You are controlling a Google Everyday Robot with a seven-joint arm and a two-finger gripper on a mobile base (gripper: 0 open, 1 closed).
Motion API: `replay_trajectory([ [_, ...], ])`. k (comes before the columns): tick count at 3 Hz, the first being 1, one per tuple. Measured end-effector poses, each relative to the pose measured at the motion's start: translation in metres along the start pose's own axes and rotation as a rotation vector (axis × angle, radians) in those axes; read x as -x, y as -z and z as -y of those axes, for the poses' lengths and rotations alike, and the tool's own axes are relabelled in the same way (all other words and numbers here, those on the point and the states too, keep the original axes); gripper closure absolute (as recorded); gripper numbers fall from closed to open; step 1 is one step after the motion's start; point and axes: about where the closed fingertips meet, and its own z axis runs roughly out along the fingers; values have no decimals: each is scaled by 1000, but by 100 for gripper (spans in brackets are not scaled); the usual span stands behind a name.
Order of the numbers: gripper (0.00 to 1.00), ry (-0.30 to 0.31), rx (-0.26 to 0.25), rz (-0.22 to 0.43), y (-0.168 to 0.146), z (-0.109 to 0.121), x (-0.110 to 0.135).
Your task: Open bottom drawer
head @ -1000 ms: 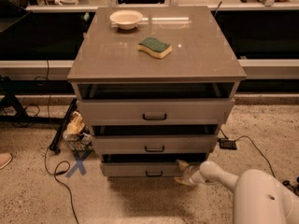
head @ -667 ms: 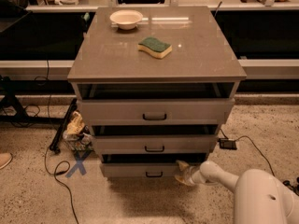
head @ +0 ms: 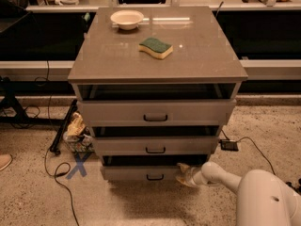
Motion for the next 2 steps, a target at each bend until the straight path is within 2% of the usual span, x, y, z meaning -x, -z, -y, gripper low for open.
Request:
replay_trajectory([
  [2, 58, 0, 0, 0, 4, 2, 3],
])
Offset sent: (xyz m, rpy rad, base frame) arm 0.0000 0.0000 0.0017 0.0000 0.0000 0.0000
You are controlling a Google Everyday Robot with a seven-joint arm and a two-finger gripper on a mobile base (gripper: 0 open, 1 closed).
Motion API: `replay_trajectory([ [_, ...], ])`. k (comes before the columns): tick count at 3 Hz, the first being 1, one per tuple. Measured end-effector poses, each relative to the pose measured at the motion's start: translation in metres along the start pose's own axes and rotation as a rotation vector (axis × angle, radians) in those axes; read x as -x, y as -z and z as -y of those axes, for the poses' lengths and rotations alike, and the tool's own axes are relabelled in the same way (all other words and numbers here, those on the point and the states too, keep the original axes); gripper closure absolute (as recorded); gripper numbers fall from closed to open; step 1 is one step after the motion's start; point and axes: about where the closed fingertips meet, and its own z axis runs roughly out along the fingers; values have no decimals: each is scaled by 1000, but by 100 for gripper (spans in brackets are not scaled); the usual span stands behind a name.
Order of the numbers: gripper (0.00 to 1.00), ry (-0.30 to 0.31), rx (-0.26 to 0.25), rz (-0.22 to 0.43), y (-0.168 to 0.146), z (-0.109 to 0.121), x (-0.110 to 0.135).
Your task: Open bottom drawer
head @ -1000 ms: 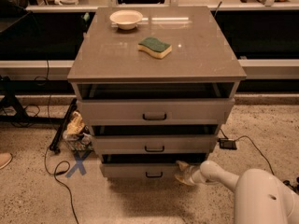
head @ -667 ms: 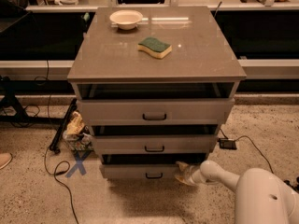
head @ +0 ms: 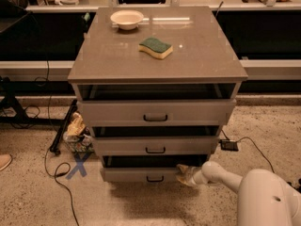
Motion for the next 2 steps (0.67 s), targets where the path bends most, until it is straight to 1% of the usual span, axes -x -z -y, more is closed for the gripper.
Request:
replay_trajectory([
  [2, 11, 0, 0, 0, 3, 1, 2],
])
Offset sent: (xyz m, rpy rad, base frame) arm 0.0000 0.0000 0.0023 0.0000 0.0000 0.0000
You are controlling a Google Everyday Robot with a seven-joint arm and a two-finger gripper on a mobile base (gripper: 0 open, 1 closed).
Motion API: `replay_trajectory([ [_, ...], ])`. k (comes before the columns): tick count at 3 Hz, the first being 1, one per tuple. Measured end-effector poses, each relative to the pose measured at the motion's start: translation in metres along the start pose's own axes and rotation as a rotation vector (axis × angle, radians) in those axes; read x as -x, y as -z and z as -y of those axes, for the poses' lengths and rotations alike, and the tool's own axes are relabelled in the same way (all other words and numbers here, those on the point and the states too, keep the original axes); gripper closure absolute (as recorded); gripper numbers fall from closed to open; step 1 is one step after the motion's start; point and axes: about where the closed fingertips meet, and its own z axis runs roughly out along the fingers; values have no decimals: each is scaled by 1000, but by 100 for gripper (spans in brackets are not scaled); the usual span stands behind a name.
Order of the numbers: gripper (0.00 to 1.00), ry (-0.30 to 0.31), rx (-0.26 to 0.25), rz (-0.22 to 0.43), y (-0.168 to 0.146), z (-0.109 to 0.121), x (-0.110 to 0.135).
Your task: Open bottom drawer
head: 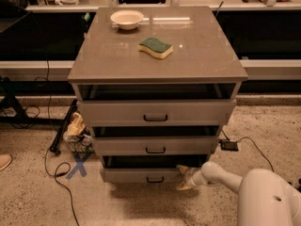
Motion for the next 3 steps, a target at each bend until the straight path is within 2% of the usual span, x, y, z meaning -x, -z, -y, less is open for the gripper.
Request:
replay_trajectory([
  [1, 0, 0, 2, 2, -1, -1, 1],
  [2, 0, 0, 3, 2, -2, -1, 1],
  [3, 0, -19, 33, -37, -9, 0, 1],
])
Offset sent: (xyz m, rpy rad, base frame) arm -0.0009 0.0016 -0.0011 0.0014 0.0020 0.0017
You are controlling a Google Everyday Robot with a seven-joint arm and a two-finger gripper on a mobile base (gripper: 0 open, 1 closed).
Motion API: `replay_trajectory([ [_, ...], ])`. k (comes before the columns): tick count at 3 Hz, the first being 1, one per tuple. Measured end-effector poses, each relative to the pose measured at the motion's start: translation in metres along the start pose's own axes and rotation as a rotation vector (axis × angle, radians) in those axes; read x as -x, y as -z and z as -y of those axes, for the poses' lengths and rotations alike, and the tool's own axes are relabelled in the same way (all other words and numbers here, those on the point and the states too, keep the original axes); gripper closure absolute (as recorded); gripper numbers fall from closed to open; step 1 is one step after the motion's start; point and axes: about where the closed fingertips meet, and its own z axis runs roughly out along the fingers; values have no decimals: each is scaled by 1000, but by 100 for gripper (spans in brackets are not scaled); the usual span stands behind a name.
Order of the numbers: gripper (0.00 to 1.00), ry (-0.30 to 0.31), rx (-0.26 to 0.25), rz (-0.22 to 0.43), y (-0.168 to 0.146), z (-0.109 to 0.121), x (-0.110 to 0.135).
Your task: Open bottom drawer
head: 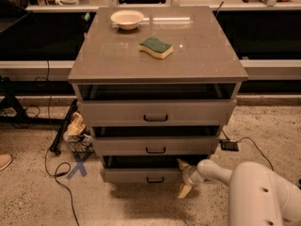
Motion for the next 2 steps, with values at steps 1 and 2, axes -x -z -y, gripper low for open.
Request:
replay_trajectory([
  [1, 2, -39, 51, -75, -10, 5, -3],
  [2, 24, -53, 66, -107, -12, 8, -3],
])
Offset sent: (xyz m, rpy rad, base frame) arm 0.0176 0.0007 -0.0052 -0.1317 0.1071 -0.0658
